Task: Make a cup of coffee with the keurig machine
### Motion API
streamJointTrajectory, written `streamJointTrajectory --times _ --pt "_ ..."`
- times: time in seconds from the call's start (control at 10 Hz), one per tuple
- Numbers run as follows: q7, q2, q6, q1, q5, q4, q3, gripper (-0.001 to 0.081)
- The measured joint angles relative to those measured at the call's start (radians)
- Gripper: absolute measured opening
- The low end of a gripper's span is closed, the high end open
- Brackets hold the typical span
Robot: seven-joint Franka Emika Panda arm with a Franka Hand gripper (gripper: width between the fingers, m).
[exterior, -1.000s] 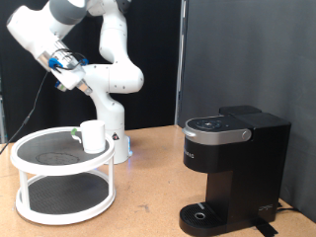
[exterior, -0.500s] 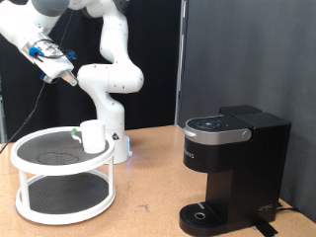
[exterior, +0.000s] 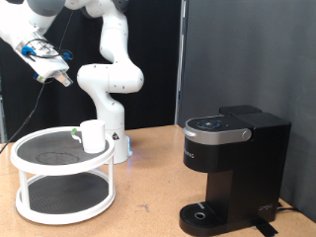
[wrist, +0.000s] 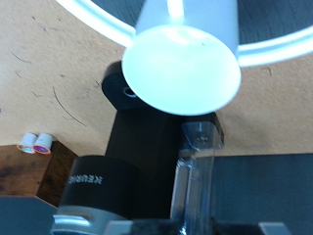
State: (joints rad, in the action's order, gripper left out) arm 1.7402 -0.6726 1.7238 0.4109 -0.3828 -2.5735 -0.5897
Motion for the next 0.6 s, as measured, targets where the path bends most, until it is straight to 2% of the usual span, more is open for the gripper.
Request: streamJointTrajectory --times 0.1,0.2,0.3,0.4,0.5,0.6 --pt "-0.006 0.008 0.038 0.0 0.0 -0.014 -0.002 0.0" --pt "-0.011 0.019 0.07 0.0 -0.002 -0.029 -0.004 0.0106" --pt "-0.021 0.032 0.098 0.0 -0.005 -0.044 -0.007 0.0106" --pt "-0.033 0.047 0.117 -0.001 -0.007 -0.057 -0.01 0.024" --pt "-0.045 0.065 0.135 -0.001 -0.007 -0.069 -0.012 0.0425" --pt "-0.057 0.084 0.148 -0.001 -0.007 -0.081 -0.012 0.0425"
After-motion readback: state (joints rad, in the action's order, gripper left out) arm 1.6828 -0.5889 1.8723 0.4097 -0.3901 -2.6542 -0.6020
